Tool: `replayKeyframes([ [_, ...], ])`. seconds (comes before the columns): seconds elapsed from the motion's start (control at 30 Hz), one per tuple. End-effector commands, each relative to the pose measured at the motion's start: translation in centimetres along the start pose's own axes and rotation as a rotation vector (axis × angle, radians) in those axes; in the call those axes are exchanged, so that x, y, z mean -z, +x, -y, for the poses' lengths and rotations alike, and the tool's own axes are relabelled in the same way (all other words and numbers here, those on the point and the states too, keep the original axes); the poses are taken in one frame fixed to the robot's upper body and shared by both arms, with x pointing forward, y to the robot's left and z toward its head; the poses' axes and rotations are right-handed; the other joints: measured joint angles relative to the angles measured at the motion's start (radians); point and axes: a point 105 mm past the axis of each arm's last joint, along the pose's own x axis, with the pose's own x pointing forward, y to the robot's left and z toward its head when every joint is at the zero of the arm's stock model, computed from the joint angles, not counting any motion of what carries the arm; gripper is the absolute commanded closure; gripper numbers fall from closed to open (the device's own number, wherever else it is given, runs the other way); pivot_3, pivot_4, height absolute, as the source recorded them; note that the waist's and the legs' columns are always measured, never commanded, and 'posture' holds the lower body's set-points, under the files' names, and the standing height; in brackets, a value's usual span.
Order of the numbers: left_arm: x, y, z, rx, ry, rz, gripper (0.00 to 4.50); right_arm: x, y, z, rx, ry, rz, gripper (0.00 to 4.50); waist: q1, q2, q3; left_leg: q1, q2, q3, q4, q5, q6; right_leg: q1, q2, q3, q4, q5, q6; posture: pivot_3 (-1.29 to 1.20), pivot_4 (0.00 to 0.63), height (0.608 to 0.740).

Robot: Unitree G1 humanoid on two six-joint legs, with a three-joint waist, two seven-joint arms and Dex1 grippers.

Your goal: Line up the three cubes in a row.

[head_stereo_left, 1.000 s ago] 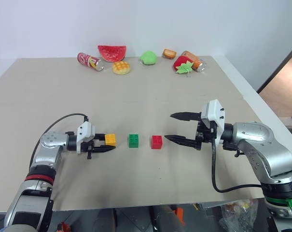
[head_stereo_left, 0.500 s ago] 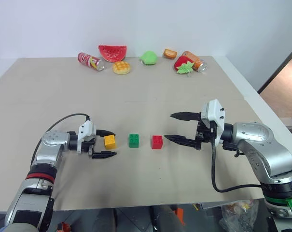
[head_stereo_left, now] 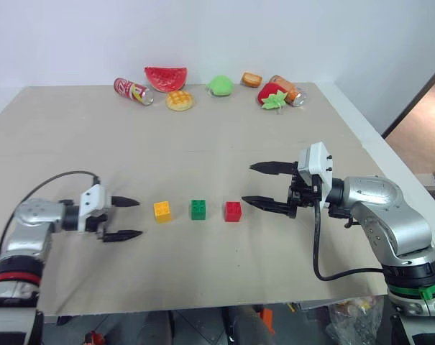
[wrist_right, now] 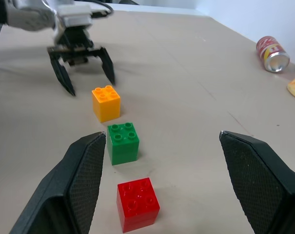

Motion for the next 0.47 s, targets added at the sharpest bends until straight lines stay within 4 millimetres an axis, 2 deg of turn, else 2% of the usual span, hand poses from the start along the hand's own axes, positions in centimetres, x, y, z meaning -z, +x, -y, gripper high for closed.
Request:
replayKeyframes([
  [0.03, -2.1, -2.2, -2.6, -0.228, -0.075, 0.079, 0.15, -0.9, -0.1, 0.9, 0.046, -0.053, 0.027, 0.63, 0.005, 0.000, 0.000, 0.000, 0.000, 0.000, 0.000, 0.000, 0.000, 0.000, 0.000, 0.000, 0.000, 0.000, 0.000, 0.00, 0.150, 0.740],
  [0.1, -2.4, -3.1, -3.9, -0.390, -0.162, 0.115, 0.15, -0.3, -0.6, 1.7, 0.114, -0.039, 0.017, 0.63, 0.007, 0.000, 0.000, -0.001, 0.000, 0.000, 0.000, 0.000, 0.000, 0.001, -0.001, -0.001, 0.000, 0.000, 0.000, 0.00, 0.150, 0.740],
  [0.23, -1.5, -5.4, -7.2, -0.887, -0.308, 0.157, 0.15, 1.7, -3.1, 6.3, 0.472, 0.019, 0.011, 0.63, 0.008, -0.001, 0.000, -0.001, 0.000, 0.002, 0.002, 0.000, 0.000, 0.002, -0.002, -0.001, -0.001, 0.000, 0.000, 0.00, 0.150, 0.740],
  [0.37, -1.8, -5.8, -6.2, -1.099, -0.382, 0.310, 0.15, 4.5, -5.8, 8.8, 0.787, 0.145, 0.013, 0.63, 0.007, -0.001, -0.001, 0.000, 0.000, 0.002, 0.002, 0.000, -0.001, 0.002, -0.002, -0.001, -0.001, 0.001, 0.002, 0.00, 0.150, 0.740],
  [0.47, -1.9, -5.7, -5.3, -1.184, -0.441, 0.365, 0.15, 5.2, -6.2, 8.8, 0.886, 0.217, 0.065, 0.63, 0.006, -0.001, -0.001, 0.000, 0.000, 0.002, 0.000, 0.000, -0.001, 0.002, -0.001, 0.000, -0.001, 0.001, 0.002, 0.00, 0.150, 0.740],
])
